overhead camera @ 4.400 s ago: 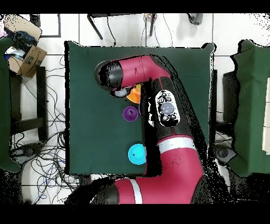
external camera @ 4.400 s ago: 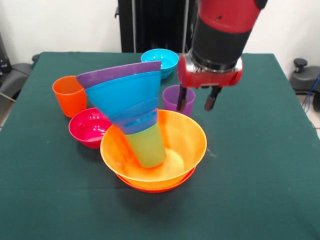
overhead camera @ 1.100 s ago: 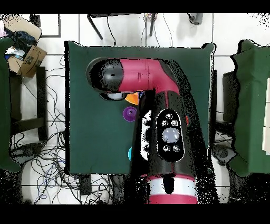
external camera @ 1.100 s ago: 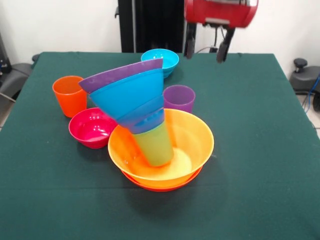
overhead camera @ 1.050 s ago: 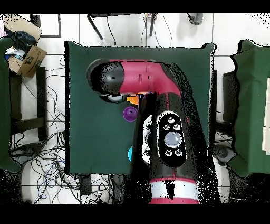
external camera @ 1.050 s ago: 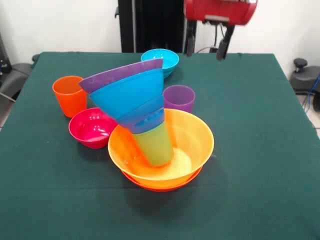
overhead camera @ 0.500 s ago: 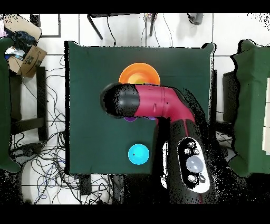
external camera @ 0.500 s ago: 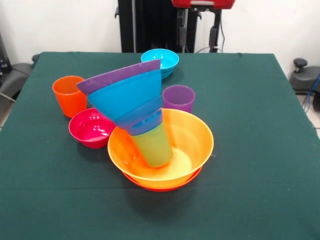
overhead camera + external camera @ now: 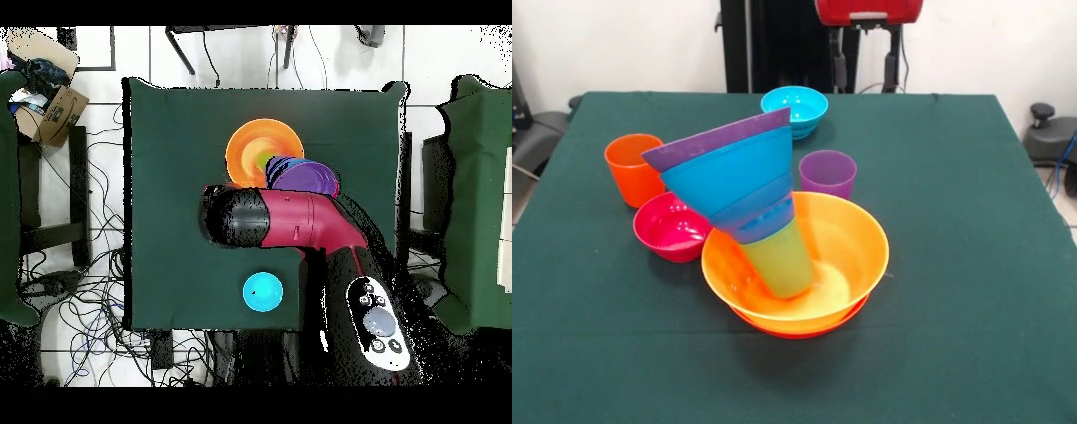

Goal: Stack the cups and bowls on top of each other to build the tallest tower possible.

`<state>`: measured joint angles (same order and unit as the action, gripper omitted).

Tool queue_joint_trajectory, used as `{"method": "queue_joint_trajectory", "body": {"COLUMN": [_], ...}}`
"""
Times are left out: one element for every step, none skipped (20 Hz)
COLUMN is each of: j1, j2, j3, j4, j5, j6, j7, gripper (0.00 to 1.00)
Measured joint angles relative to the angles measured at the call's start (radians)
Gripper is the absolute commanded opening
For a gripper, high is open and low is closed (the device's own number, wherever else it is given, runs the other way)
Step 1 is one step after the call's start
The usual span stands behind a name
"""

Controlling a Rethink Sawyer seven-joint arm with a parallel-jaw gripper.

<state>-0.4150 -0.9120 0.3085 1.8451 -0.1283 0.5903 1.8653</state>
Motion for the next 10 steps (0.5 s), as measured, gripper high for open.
{"method": "queue_joint_trajectory", "body": {"j1": [-0.007, -0.015, -0.025, -0.033, -0.042, -0.052, -0.065, -0.073, -0.081, -0.096], "j2": [-0.001, -0.002, -0.003, -0.004, -0.005, -0.006, -0.006, -0.007, -0.007, -0.007], "j3": [0.012, 0.023, 0.038, 0.049, 0.06, 0.072, 0.086, 0.093, 0.1, 0.114], "j4": [0.011, 0.023, 0.037, 0.047, 0.056, 0.066, 0.075, 0.08, 0.085, 0.092], "j5": [0.0, 0.0, 0.0, 0.0, -0.001, -0.001, -0.002, -0.002, -0.003, -0.003], "j6": [-0.007, -0.014, -0.022, -0.028, -0.034, -0.038, -0.041, -0.041, -0.041, -0.041], "j7": [0.0, 0.0, 0.0, 0.0, 0.0, 0.0, 0.0, 0.0, 0.0, 0.0], "gripper": [1.0, 1.0, 1.0, 1.0, 1.0, 1.0, 1.0, 1.0, 1.0, 1.0]}}
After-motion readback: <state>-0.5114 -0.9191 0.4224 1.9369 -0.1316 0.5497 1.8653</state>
